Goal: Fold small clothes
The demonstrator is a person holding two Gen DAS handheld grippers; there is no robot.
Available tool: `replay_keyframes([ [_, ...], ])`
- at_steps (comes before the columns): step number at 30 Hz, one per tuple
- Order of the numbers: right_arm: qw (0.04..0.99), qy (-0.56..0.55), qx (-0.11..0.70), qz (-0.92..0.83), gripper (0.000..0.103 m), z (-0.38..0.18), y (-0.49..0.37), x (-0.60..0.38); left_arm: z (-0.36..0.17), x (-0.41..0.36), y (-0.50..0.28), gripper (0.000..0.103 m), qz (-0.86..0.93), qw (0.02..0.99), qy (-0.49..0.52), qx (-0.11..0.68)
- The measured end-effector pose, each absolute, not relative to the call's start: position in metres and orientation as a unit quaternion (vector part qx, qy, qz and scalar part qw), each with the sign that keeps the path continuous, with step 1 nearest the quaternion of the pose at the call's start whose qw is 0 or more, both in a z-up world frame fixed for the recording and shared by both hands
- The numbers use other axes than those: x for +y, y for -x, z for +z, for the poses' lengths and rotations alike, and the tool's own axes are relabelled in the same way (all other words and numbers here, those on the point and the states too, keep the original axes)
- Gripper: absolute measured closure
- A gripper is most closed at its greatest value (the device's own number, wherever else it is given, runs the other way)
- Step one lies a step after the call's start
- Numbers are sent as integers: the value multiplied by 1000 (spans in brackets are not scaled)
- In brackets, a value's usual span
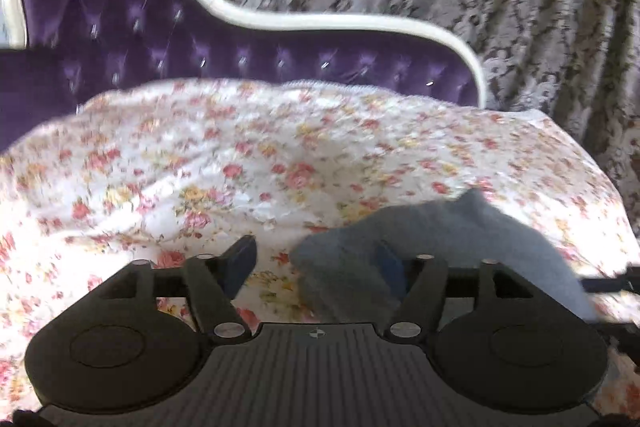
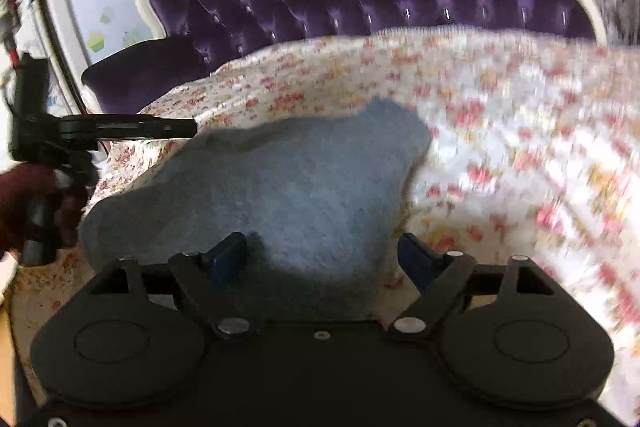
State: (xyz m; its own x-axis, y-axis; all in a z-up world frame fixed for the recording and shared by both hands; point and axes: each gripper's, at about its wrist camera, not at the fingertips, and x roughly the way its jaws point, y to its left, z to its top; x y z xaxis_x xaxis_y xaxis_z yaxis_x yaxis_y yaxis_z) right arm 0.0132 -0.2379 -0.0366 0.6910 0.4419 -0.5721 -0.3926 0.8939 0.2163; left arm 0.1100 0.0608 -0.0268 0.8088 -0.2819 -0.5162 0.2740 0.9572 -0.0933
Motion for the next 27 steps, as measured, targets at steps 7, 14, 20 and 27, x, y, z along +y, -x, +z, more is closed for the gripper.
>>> replay_keyframes([
  [7,919,-17,318,234,17,-35,-9,-225,-51,32,-74,35,-163,939,-85,290],
  [14,909,-29,363,203,12,-47,-9,-238,-65,51,-80,28,-118,942,-27,313],
  [20,939,-15,277,202,6,-16,-9,-233,-68,52,-83,28,-102,941,-29,322],
  [27,922,-42,267,278,5,-8,-64,-207,-69,52,-82,28,-99,940,-26,324],
])
